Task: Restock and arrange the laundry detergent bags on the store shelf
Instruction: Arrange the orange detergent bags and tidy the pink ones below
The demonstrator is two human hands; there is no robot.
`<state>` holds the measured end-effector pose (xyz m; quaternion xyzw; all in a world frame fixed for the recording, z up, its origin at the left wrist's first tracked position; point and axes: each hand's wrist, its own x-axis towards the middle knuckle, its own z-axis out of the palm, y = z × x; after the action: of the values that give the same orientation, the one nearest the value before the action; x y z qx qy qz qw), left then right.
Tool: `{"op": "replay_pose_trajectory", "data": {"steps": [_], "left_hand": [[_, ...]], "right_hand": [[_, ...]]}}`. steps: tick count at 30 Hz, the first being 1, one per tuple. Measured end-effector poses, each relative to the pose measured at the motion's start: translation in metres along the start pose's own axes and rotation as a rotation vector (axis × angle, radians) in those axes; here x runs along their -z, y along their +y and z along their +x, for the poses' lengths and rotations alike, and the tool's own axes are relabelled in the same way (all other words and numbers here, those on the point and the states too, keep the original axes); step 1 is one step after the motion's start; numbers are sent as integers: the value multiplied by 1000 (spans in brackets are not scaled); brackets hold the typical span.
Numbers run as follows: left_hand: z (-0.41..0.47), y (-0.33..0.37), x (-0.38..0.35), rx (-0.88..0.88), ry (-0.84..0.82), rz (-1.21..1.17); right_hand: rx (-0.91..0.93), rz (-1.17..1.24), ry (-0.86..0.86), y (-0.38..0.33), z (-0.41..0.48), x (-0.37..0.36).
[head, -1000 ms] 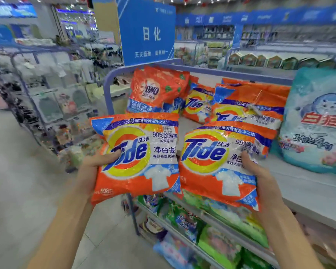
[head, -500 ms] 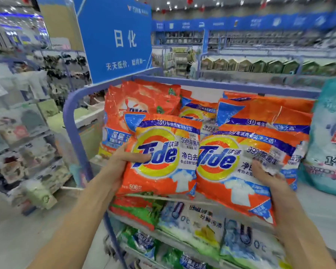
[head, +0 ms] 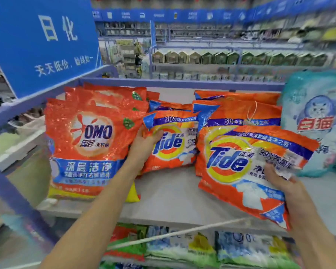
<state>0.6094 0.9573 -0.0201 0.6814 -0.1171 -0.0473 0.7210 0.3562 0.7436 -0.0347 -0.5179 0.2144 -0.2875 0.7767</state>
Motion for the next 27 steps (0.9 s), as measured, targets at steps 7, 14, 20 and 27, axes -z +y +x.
{"op": "replay_pose_trajectory", "data": {"steps": [7,14,20,27], "left_hand": [[19,12,-12,-34,28,77],[52,31,-24,259,-26,-41],[42,34,-31,92,183,47],[34,25,-24,-641,-69,757]], "right_hand": [[-12,-35,-42,8,-5,-13],[2,-4,-37,8,-12,-21],[-13,-25,-12,12,-19,-10],[-33,-47,15,12,-25,-2]]}}
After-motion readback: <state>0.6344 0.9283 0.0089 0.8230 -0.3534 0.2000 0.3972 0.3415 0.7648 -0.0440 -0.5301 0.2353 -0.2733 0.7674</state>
